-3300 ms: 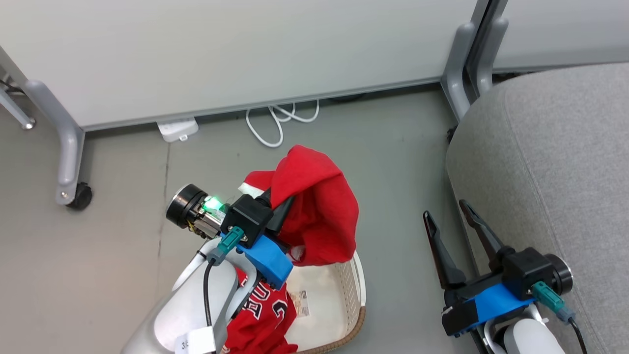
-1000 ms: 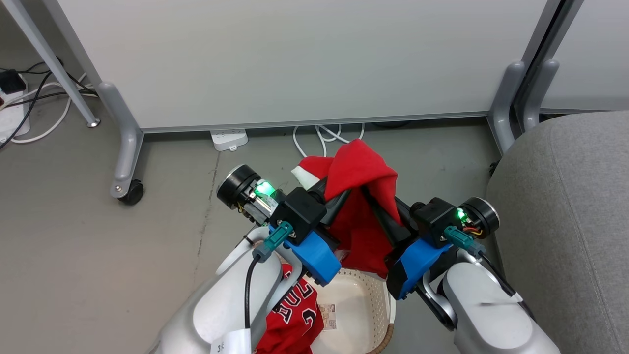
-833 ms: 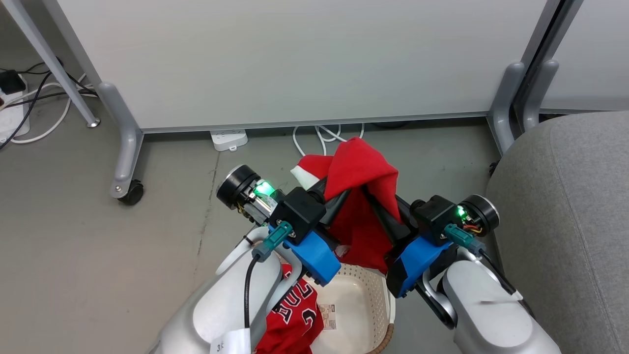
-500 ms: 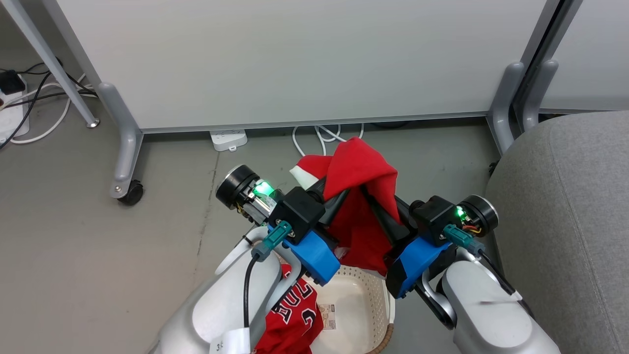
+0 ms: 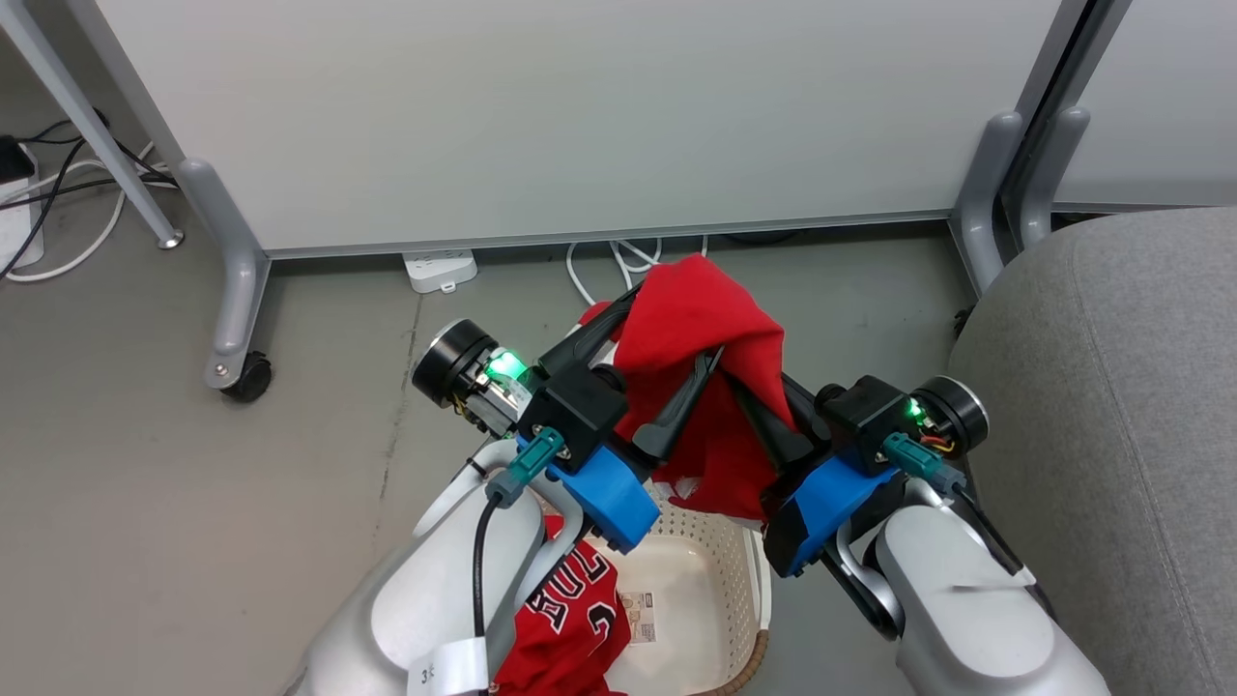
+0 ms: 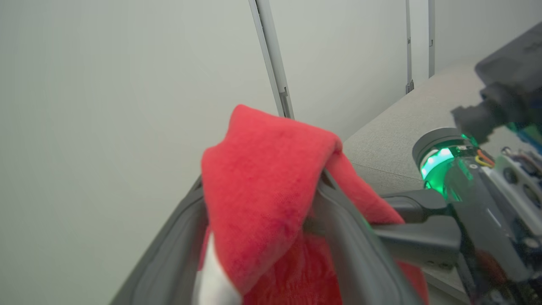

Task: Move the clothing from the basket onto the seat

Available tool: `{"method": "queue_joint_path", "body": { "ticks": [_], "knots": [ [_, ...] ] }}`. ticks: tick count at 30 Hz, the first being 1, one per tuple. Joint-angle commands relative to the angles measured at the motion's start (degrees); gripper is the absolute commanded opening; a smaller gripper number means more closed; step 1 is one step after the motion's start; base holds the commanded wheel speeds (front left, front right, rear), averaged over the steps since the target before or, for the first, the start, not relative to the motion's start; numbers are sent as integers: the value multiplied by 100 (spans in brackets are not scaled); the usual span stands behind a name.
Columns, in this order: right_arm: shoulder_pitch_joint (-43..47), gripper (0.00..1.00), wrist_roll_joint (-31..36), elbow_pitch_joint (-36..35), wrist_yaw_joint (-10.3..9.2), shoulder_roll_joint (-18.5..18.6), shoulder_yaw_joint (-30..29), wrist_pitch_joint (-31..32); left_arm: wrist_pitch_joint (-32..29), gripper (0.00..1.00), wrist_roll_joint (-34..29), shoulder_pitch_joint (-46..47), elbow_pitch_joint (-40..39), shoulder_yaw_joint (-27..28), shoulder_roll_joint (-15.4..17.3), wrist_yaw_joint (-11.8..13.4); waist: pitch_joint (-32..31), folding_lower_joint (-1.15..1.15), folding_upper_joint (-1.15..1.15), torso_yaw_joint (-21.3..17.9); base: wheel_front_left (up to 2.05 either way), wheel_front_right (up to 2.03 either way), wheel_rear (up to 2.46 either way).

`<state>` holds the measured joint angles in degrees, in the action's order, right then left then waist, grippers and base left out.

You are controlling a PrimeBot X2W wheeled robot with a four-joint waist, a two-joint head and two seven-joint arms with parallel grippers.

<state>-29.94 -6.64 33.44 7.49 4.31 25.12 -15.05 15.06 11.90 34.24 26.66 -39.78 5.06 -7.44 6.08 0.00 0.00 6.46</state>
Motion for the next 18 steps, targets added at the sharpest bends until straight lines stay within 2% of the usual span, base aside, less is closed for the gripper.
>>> {"method": "queue_joint_path", "body": {
  "ticks": [1, 8, 18],
  "knots": [
    [-81, 0, -36, -41, 1, 33, -36, -20, 18, 100, -45, 21, 18, 29, 3, -2, 19, 0, 0, -16, 0, 0, 0],
    [-159, 0, -43, -143, 1, -12, -266, -21, 18, 100, -87, -18, 70, 122, 53, -2, 199, 0, 0, -230, 0, 0, 0],
    [-219, 0, 110, -438, 1, -15, -813, -21, 18, 100, -146, -69, -96, 161, 143, -2, 573, 0, 0, -816, 0, 0, 0]
  ]
}}
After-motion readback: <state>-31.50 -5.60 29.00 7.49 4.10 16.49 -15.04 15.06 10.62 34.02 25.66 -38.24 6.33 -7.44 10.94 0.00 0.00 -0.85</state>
